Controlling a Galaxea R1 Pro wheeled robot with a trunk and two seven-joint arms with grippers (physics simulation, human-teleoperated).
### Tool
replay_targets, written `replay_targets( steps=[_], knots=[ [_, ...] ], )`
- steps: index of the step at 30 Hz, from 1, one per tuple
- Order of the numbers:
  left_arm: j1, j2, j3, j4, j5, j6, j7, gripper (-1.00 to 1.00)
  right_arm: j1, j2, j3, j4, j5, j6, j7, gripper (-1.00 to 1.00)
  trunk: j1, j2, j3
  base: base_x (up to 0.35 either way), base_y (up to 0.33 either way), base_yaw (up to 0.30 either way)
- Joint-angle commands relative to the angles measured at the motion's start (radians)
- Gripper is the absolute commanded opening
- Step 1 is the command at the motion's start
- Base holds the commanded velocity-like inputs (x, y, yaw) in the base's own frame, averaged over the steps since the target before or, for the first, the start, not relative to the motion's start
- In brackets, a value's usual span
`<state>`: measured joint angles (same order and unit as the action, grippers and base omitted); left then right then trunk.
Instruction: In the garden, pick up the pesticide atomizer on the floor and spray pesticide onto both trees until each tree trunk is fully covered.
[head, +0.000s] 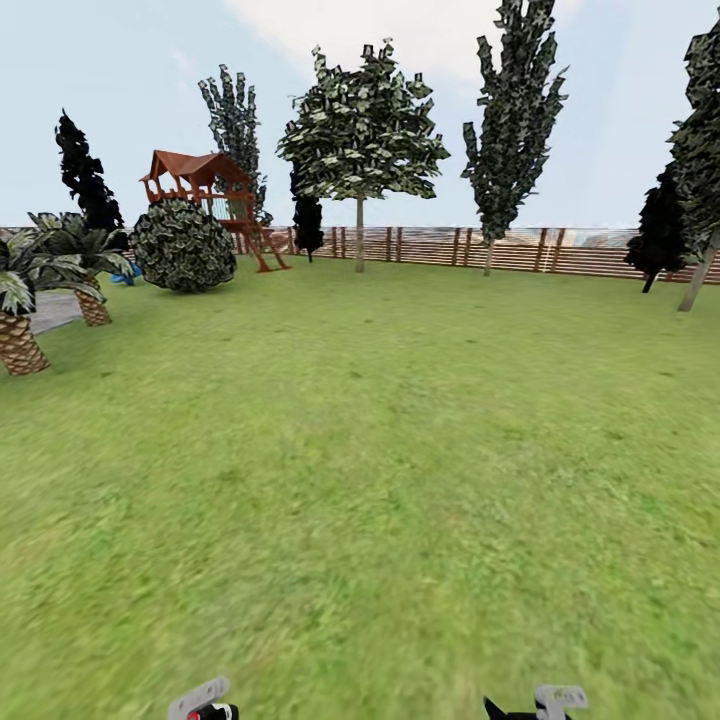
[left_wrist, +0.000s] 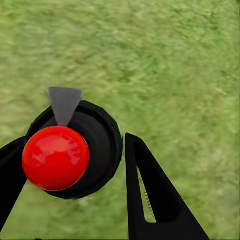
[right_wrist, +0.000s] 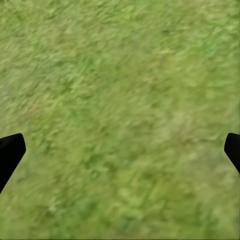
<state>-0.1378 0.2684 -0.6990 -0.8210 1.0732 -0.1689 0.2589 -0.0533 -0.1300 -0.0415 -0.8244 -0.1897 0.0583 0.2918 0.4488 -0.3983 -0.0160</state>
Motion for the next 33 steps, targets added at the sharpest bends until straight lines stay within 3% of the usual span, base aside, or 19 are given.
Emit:
replay_targets(
  steps=[1,33],
  knots=[
    [-0.002,0.002,-0.008,-0.001,0.010,-0.009,0.007,-1.00,0.000,0.000,-0.002,-0.001,-0.010,0.006,0.006,1.00,0.001,-0.002,-0.002,0.335,0.000,0.005],
    [-0.002,0.002,-0.008,-0.001,0.011,-0.008,0.008,-1.00,0.000,0.001,0.002,0.000,-0.007,0.006,0.004,1.00,0.001,-0.002,-0.002,0.335,0.000,0.000]
  ],
)
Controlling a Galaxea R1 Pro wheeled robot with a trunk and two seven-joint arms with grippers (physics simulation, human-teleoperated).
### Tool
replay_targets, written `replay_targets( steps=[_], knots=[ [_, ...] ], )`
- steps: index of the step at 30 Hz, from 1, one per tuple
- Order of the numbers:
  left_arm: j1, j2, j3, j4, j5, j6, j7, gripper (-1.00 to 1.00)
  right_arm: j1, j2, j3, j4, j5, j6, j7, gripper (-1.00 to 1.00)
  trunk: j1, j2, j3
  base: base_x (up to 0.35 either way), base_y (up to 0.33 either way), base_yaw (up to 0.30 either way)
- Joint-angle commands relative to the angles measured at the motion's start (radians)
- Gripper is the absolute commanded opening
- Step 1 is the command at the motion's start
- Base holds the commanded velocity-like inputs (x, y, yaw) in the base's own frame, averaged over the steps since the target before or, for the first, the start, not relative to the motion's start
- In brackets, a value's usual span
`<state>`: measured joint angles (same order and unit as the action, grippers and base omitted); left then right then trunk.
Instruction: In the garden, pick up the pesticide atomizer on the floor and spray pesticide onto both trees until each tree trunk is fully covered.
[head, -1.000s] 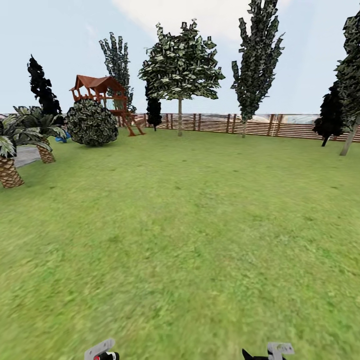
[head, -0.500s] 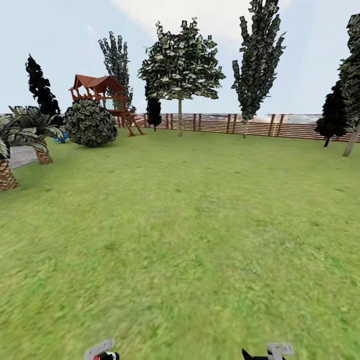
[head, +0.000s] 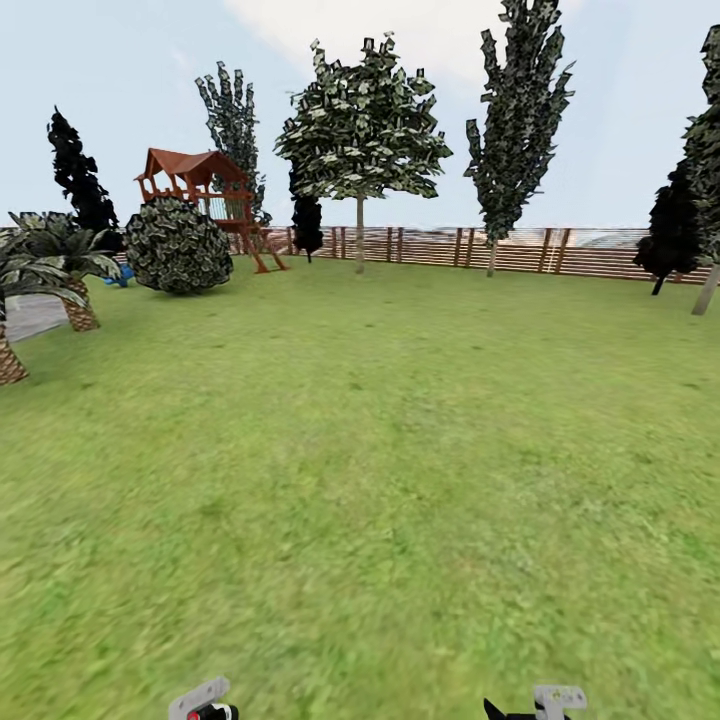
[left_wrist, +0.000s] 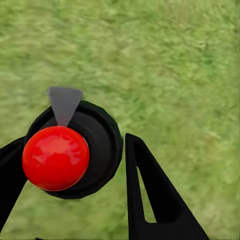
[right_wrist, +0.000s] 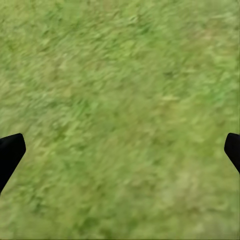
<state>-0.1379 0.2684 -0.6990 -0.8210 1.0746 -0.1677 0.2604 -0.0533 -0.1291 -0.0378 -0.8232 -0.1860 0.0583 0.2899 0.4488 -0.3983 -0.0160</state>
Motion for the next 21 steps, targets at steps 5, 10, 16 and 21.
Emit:
replay_targets(
  steps=[5,10,16,21],
  knots=[
    [-0.002,0.002,-0.007,0.000,0.017,-0.009,0.009,-1.00,0.000,0.000,-0.002,-0.001,-0.010,0.006,0.006,1.00,0.001,-0.002,-0.002,0.335,0.000,0.000],
    [0.000,0.002,0.046,0.001,0.025,-0.008,0.014,-1.00,0.000,0.000,-0.003,-0.001,-0.015,0.006,0.005,1.00,0.001,-0.002,-0.002,0.335,0.000,0.000],
    [0.000,0.001,0.130,0.034,0.080,-0.006,0.012,-1.00,0.000,0.000,-0.004,-0.001,-0.022,0.006,0.005,1.00,0.001,-0.002,-0.002,0.335,0.000,0.000],
    [-0.001,0.001,0.139,0.072,0.162,-0.006,0.008,-1.00,0.000,0.000,-0.004,-0.001,-0.021,0.006,0.005,1.00,0.001,-0.002,-0.002,0.335,0.000,0.000]
  ],
)
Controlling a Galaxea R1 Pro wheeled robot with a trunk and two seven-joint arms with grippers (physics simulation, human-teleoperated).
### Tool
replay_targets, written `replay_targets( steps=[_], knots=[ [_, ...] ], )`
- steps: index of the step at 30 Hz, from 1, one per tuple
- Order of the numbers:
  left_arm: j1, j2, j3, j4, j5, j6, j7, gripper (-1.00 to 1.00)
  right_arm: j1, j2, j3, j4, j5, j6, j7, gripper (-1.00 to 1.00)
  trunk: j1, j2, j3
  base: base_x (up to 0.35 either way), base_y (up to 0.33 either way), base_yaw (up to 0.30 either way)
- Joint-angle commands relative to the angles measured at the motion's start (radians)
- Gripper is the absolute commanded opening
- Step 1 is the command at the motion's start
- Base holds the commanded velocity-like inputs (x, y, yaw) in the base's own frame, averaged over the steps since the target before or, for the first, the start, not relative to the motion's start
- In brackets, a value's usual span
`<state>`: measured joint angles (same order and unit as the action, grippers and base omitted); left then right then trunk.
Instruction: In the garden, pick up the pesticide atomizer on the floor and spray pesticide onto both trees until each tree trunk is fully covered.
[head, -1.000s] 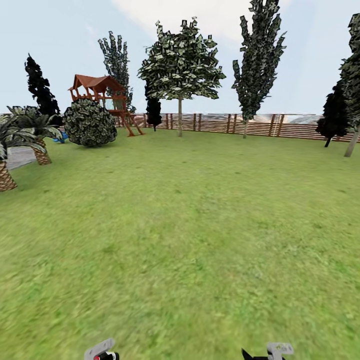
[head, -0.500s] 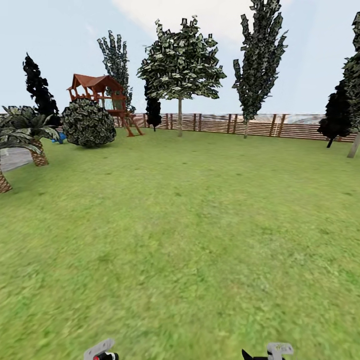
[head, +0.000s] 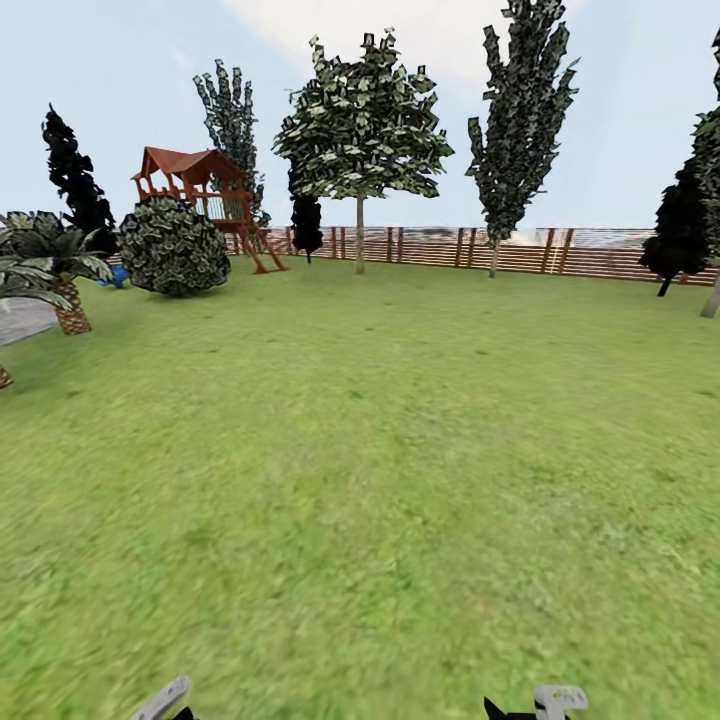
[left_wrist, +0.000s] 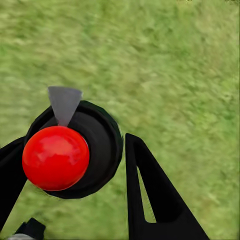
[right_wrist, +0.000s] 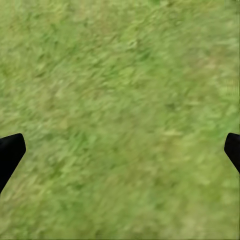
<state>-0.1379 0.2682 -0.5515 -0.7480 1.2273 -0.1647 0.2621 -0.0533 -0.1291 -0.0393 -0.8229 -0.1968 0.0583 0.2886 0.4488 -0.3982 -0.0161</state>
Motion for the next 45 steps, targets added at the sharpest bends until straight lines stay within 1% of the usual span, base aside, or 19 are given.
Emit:
replay_targets(
  steps=[1,8,21,45],
  knots=[
    [-0.002,0.002,-0.007,0.002,0.014,-0.009,0.007,-1.00,0.000,0.000,-0.002,-0.001,-0.010,0.006,0.006,1.00,0.001,-0.002,-0.002,0.335,0.000,0.000],
    [-0.002,0.002,-0.005,0.012,0.022,-0.010,0.011,-1.00,0.000,0.000,-0.002,0.011,-0.007,0.006,0.006,1.00,0.001,-0.002,-0.002,0.335,0.000,0.000],
    [-0.002,0.001,-0.017,0.013,0.007,-0.012,0.003,-1.00,0.000,0.000,-0.002,0.013,-0.005,0.006,0.006,1.00,0.001,-0.002,-0.002,0.335,0.000,0.000],
    [-0.002,0.000,-0.018,0.013,0.007,-0.012,0.004,-1.00,0.000,0.005,-0.002,0.013,-0.003,0.006,0.006,1.00,0.001,-0.002,-0.002,0.335,0.000,0.000]
  ],
)
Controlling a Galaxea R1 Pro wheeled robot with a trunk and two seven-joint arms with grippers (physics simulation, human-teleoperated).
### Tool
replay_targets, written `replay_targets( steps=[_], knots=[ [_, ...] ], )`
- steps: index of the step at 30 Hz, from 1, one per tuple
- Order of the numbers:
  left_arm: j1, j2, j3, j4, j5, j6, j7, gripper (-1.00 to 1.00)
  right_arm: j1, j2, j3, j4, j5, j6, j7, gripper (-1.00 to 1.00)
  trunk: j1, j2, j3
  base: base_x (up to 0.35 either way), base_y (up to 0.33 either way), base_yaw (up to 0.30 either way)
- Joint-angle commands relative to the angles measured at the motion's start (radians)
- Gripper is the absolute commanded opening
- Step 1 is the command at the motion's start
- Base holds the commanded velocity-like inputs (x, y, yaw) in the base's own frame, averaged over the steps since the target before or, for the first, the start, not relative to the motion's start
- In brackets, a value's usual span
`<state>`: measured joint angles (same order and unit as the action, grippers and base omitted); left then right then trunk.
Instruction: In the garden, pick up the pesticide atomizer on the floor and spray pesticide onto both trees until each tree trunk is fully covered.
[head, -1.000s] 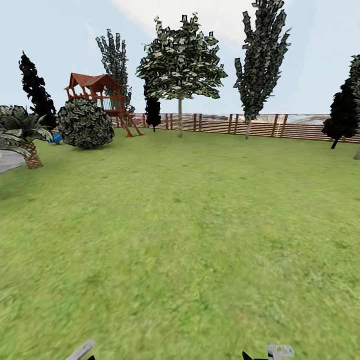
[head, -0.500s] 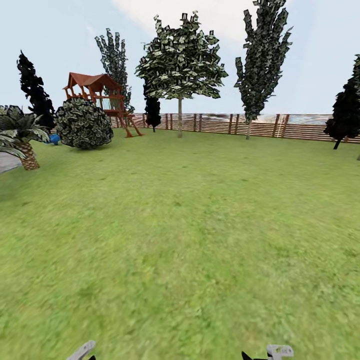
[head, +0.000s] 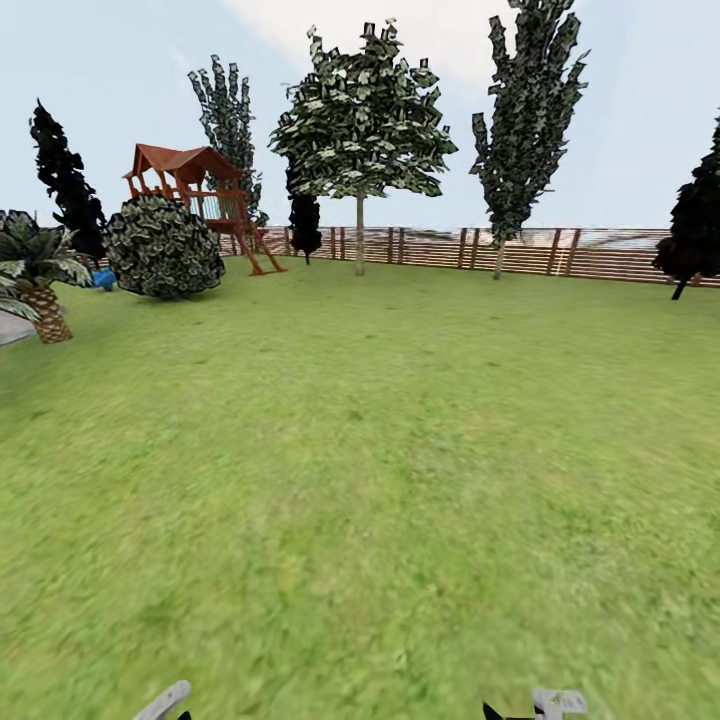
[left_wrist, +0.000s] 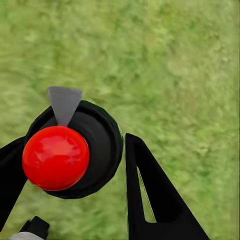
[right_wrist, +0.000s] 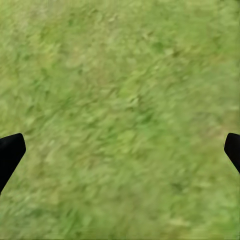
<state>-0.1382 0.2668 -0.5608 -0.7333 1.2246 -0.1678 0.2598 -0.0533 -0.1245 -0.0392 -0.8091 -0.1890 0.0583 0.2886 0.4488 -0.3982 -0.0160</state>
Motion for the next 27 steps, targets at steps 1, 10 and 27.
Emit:
replay_targets(
  steps=[1,10,27],
  knots=[
    [-0.001,0.002,-0.008,-0.001,0.010,-0.009,0.006,-1.00,0.000,0.000,-0.002,-0.001,-0.010,0.006,0.006,1.00,0.001,-0.002,-0.002,0.335,0.000,0.000],
    [-0.001,0.002,-0.008,-0.001,0.009,-0.009,0.006,-1.00,0.000,0.000,-0.002,-0.001,-0.009,0.006,0.006,1.00,0.001,-0.002,-0.002,0.335,0.000,0.000],
    [-0.001,0.000,-0.008,-0.001,0.007,-0.009,0.007,-1.00,0.000,0.000,-0.002,-0.001,-0.008,0.006,0.006,1.00,0.001,-0.002,-0.002,0.335,0.000,0.000]
  ],
)
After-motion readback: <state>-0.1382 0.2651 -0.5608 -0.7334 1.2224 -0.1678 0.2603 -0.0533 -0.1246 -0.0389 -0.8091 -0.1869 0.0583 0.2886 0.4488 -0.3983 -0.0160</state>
